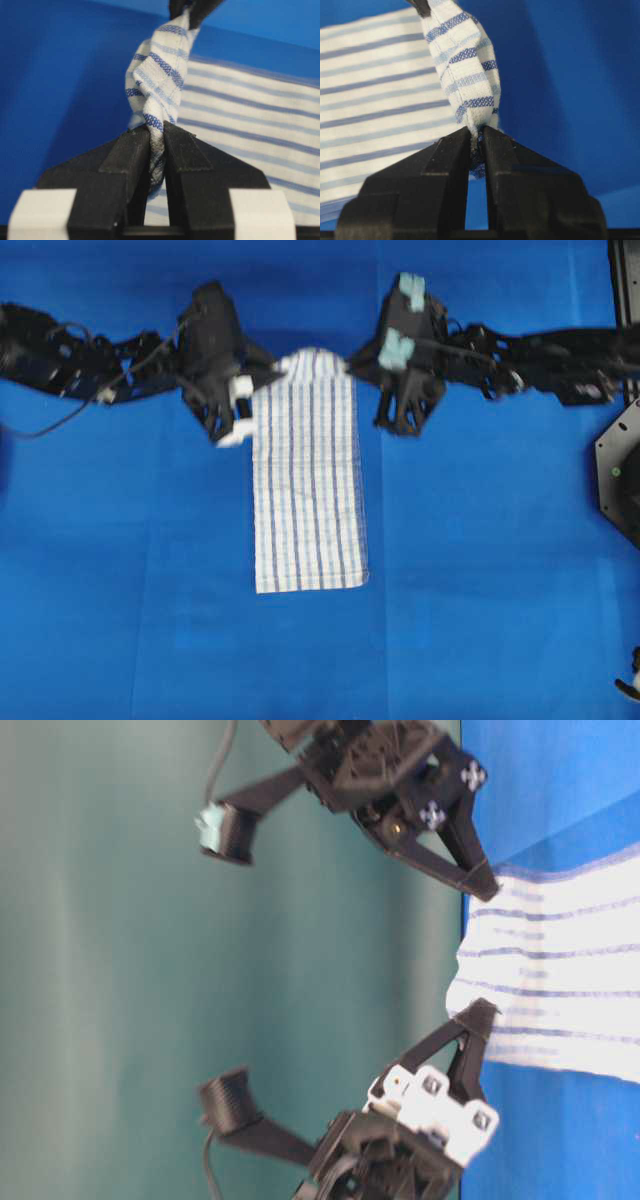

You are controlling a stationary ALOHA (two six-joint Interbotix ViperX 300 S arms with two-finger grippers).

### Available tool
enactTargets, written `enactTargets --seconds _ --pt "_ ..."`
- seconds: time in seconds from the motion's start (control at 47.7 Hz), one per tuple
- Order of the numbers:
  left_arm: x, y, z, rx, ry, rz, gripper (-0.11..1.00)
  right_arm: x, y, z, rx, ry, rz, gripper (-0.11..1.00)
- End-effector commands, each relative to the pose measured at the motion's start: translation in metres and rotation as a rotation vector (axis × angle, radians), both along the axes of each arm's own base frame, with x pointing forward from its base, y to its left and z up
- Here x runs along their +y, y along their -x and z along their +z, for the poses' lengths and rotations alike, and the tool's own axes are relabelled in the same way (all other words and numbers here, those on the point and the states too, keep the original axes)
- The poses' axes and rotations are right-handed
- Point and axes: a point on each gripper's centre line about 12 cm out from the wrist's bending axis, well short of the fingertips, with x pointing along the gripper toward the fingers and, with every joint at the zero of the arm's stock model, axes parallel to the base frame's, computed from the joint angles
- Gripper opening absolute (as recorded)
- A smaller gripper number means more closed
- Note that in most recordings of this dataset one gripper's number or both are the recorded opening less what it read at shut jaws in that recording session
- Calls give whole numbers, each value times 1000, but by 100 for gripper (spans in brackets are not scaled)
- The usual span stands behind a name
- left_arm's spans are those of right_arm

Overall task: Fold the blue towel.
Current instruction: 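Fold the top end down toward the bottom with both grippers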

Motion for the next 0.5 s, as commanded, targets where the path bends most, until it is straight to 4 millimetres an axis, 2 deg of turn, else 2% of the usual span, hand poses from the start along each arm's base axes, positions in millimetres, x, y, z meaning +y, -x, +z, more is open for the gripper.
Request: enactTargets --seconds 0.0,0.147,0.482 --pt "-22 -2 20 -61 13 -45 4 20 1 19 -54 -6 42 14" --pt "-53 -2 22 -78 76 -90 4 53 6 24 -71 -39 105 14" --pt "-128 -2 23 -120 138 -245 4 114 10 19 -64 -123 214 14"
